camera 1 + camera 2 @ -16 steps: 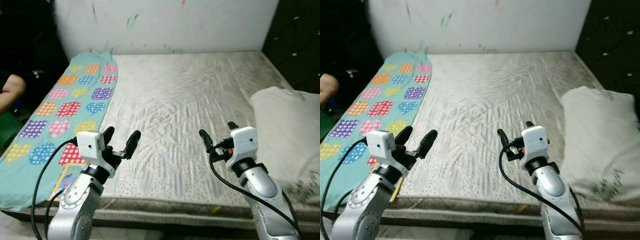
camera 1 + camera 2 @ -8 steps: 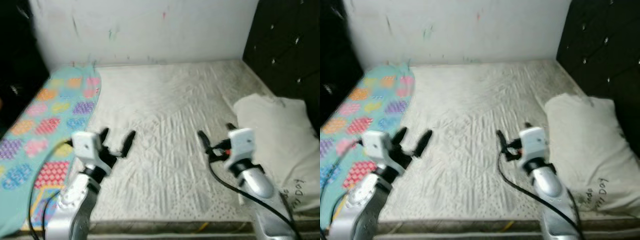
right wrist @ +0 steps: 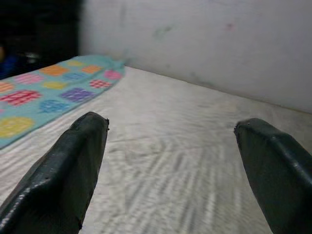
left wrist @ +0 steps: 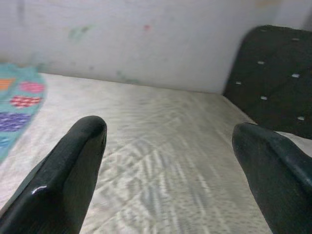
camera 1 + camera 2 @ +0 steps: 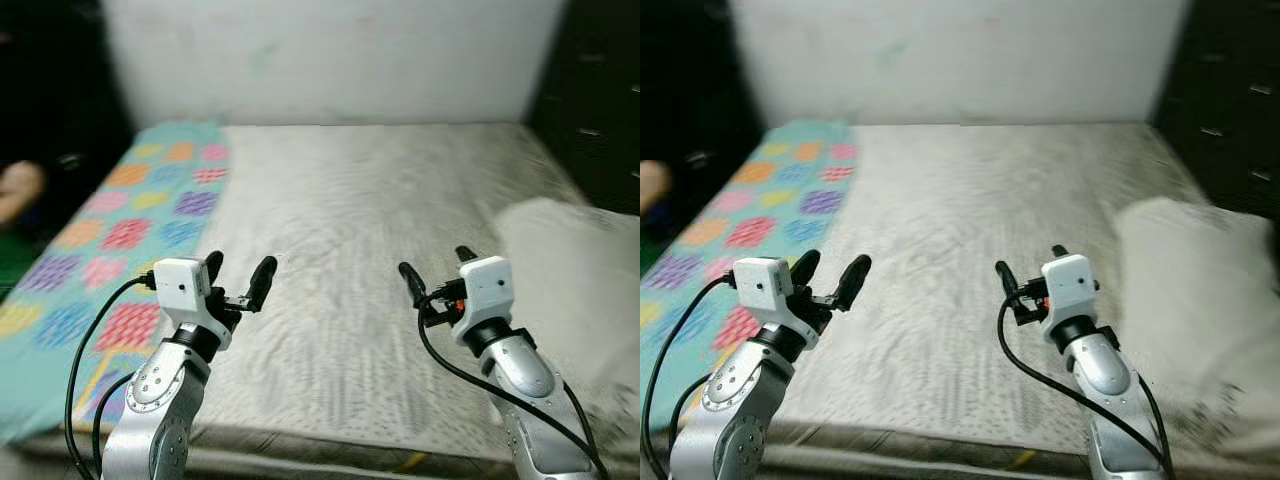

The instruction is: Clean up the room

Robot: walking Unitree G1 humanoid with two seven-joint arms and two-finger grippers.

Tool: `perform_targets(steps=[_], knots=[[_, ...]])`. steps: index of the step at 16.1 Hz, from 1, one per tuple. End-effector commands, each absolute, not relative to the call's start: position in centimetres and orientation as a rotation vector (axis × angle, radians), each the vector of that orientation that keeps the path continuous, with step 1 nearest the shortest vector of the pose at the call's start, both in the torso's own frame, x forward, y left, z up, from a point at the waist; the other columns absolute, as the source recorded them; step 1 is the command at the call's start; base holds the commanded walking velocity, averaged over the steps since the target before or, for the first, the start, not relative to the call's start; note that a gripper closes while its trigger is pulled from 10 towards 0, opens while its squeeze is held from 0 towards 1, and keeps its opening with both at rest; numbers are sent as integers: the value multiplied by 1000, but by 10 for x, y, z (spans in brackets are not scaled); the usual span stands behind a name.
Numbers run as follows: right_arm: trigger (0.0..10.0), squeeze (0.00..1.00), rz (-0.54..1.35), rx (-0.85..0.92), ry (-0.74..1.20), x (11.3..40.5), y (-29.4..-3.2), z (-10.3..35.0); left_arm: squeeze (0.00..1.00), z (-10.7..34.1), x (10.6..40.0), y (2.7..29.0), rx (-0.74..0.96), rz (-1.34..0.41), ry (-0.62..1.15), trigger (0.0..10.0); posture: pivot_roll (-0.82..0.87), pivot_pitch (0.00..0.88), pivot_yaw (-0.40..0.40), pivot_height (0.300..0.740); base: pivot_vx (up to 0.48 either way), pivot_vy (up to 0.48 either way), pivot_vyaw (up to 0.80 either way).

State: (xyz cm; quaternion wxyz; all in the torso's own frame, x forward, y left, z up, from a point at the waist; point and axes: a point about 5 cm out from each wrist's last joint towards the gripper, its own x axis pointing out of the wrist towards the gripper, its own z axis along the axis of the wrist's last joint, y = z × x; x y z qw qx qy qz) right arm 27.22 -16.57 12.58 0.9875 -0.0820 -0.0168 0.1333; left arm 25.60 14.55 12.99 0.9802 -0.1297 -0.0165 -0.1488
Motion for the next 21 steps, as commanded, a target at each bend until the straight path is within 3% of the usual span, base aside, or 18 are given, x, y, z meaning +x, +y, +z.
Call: perform_targets(steps=[1, 18, 21], knots=[[10000, 0, 267, -164, -53, 273, -166, 130, 0, 127, 256, 149, -250, -281, -14, 10000, -113, 0, 66, 740, 0, -266, 0], [10000, 0, 245, -138, -55, 275, -170, 133, 0, 126, 258, 148, -252, -283, -17, 10000, -118, 0, 63, 740, 0, -291, 0], [10000, 0, 245, -140, -60, 276, -170, 134, 0, 125, 258, 147, -250, -285, -17, 10000, -118, 0, 62, 740, 0, -178, -679]])
